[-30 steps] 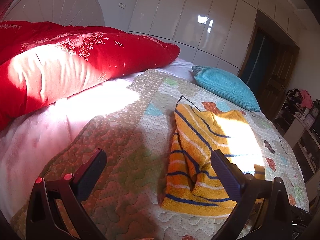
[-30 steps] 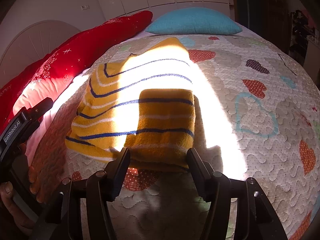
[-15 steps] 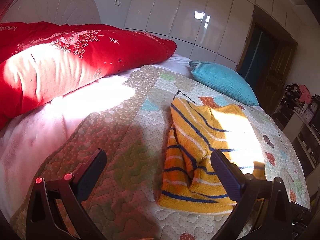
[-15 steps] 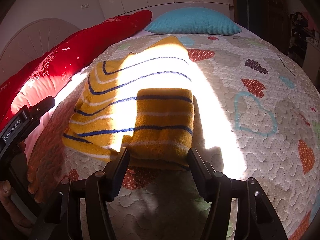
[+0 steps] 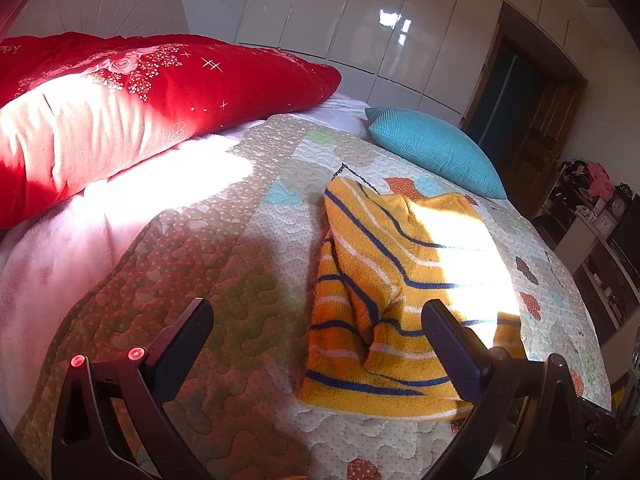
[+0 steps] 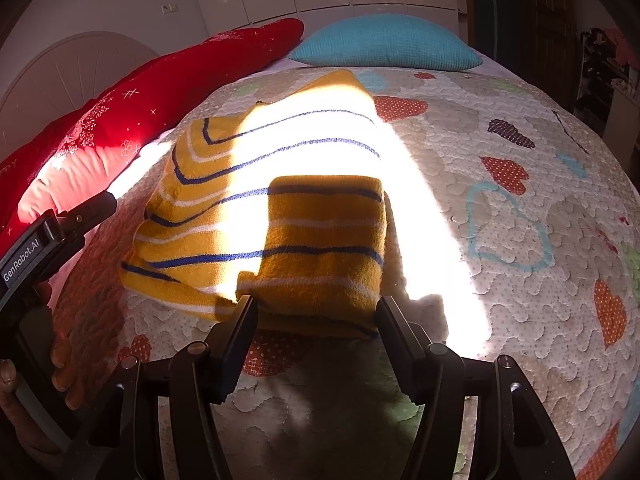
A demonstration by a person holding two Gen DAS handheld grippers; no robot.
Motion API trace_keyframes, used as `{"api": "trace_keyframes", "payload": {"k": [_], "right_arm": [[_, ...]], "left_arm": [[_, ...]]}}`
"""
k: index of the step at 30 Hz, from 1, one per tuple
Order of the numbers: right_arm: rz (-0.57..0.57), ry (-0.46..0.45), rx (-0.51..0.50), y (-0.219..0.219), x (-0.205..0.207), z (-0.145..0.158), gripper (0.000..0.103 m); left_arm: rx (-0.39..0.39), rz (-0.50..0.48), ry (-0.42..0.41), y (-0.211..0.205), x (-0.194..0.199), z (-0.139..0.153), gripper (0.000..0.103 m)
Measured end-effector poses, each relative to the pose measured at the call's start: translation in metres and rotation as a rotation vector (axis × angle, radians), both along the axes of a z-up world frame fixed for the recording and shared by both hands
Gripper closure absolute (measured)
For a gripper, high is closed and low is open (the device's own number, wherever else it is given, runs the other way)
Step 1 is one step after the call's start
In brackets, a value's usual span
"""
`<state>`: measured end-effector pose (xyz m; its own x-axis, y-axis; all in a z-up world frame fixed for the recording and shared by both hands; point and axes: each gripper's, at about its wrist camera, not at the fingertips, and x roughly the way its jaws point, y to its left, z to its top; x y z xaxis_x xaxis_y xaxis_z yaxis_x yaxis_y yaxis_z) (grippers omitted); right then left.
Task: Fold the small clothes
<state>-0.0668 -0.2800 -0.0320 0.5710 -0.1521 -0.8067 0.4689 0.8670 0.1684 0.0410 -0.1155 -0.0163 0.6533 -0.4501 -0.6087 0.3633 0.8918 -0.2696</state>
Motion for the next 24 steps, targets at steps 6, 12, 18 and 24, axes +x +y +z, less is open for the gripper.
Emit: {"api": "trace_keyframes", "payload": {"k": [6,12,18,24], "right_arm": [[0.0,0.001,-0.003,-0.0001,-0.0004,0.0,0.036],[-0.004,0.002,-0.013,-0.0012,-0.0001,0.0012,0.036],[-0.008,0.003,-0.023,-0.0013,0.0008,0.0035,0.035],[-0.006,0.009,-0.04,0.0007,0.0018,0.0034,0.034]], "left_arm": [[0.005,-0.014,0.003,-0.0037,-0.0013,-0.0011,0.0],[0.013,-0.031,0.004,-0.0069,-0.0023,-0.0018,0.0],[0.0,-0.05,0.027,-0.009,-0.0015,-0.0043,0.0],[-0.001,-0.053,0.036,-0.0097,-0.0001,-0.0064,0.0]]}}
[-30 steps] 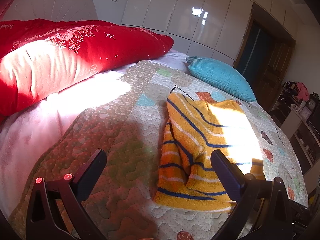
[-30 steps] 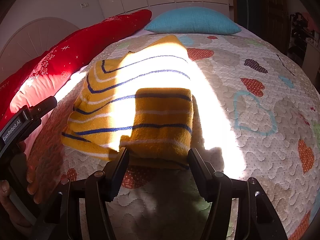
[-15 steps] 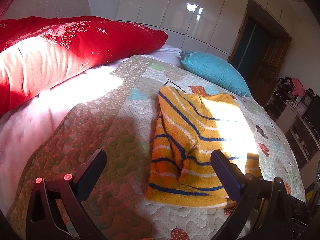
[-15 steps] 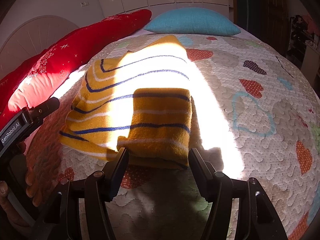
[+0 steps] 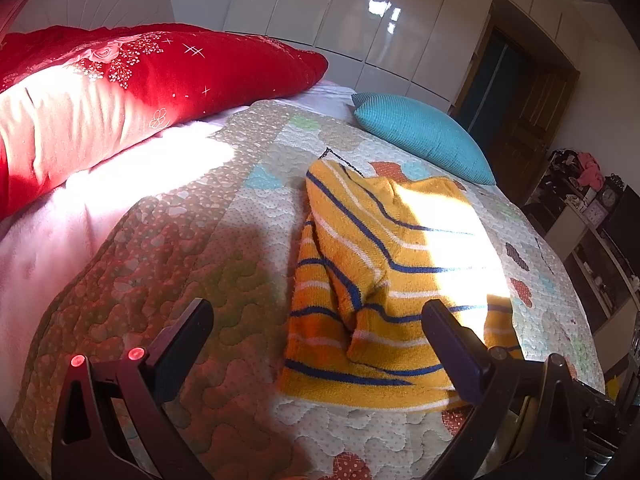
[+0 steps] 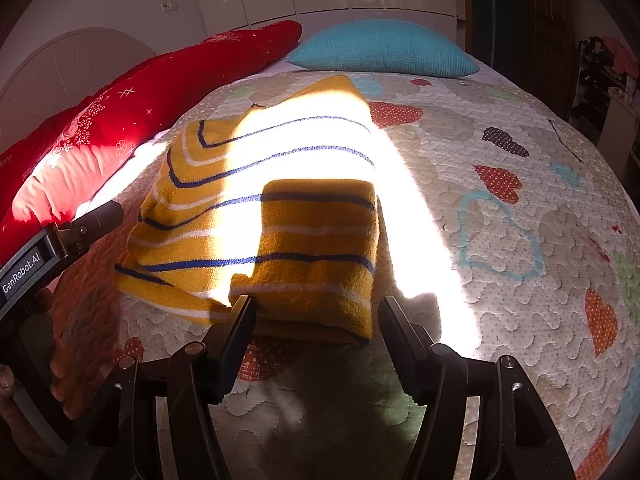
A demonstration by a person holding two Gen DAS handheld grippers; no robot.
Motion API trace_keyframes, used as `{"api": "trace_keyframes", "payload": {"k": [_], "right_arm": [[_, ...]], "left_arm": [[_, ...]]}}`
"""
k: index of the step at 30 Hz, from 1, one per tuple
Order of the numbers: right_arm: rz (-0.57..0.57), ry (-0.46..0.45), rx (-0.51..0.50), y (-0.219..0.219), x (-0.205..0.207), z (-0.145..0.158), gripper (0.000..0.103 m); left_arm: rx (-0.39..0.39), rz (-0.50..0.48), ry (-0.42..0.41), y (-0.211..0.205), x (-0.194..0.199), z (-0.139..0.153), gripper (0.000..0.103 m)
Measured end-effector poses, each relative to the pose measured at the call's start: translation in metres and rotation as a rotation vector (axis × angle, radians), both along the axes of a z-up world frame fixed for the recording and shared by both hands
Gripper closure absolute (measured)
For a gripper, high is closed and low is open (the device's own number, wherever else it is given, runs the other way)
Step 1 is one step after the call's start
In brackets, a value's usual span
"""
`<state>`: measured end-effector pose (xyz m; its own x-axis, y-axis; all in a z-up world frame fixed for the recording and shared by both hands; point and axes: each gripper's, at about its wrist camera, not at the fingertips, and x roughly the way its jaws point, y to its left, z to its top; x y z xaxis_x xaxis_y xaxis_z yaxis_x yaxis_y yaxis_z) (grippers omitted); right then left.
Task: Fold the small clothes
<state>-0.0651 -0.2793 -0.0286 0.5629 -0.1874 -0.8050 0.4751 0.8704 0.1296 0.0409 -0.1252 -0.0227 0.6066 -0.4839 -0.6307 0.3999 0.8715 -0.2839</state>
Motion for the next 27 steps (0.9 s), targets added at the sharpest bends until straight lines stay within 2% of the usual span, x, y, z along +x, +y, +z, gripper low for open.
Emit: {"api": "trace_keyframes", "payload": {"k": [9,16,23,27], "right_arm": [[-0.003,-0.003,-0.02,0.001,0.0,0.003,0.034],[0.011,-0.008,-0.079,0.006,0.005,0.009,0.033],[0.02,0.002,-0.047,0.005,0.016,0.004,0.033],[0.028,0.004,-0.054,0.008,0.018,0.003,0.032]], "left_arm": [[0.009,-0.008,0.005,-0.003,-0.001,-0.002,0.0],[0.011,-0.014,0.016,-0.005,-0.001,-0.004,0.0],[-0.027,-0.026,0.043,-0.005,-0.001,-0.006,0.0],[-0.031,-0.022,0.014,-0.004,-0.005,-0.002,0.0]]}}
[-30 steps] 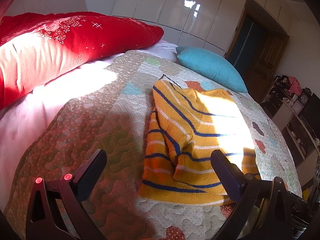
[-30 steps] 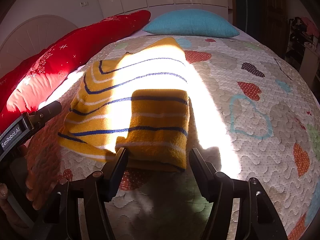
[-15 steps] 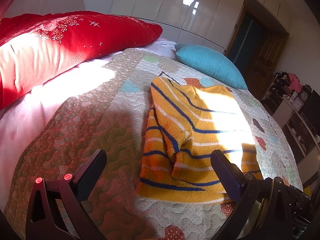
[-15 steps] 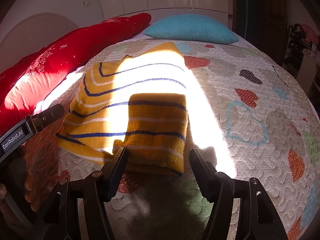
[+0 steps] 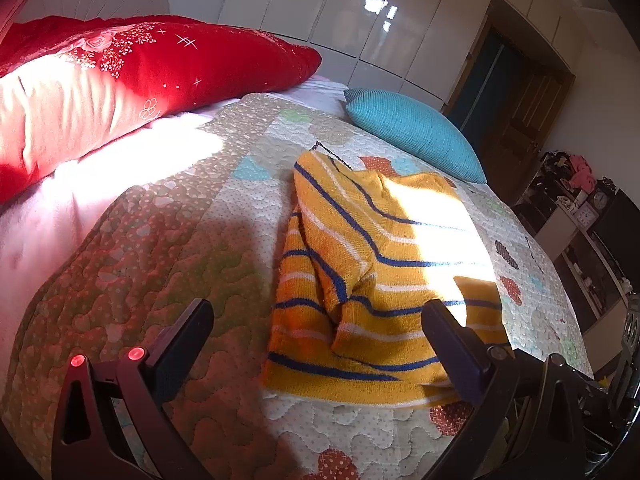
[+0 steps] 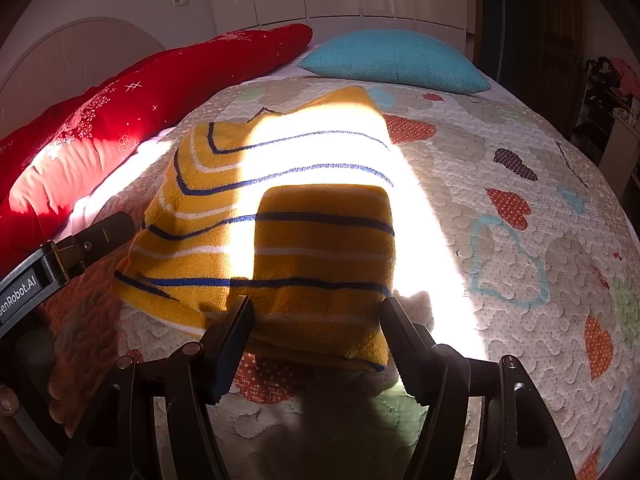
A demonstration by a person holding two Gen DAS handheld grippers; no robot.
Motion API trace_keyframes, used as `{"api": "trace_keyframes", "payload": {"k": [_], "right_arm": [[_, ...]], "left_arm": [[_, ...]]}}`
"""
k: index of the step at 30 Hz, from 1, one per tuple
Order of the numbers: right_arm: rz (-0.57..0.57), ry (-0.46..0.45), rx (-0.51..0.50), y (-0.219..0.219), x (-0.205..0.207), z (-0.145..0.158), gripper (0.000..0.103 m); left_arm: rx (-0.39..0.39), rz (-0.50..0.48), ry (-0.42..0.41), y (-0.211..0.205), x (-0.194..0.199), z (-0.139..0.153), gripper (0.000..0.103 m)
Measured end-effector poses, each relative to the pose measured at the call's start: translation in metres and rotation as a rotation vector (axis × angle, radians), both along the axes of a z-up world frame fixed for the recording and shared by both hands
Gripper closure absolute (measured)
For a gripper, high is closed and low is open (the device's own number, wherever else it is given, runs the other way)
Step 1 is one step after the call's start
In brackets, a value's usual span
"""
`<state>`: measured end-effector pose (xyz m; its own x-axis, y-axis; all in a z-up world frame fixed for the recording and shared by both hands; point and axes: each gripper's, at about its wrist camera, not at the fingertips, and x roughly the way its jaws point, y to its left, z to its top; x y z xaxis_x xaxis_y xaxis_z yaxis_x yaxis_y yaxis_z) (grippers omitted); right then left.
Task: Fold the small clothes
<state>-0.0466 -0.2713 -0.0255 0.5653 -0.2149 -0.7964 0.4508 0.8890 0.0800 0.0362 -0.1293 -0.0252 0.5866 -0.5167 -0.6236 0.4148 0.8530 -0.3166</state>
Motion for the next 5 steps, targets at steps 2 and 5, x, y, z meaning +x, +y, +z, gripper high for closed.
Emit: {"api": "trace_keyframes", "payload": {"k": [2,5], "right_arm": [[0.006,0.001,-0.011,0.0022,0.0002,0.0006,0.032],[0.006,0.0,-0.011,0.0016,-0.0006,0.0013,0.032]], "left_arm": [[0.008,-0.008,-0.021,-0.001,-0.0039,0.003,0.0],[0.028,-0.013,-0.049,-0.0046,-0.0087,0.0066,0.0]]}}
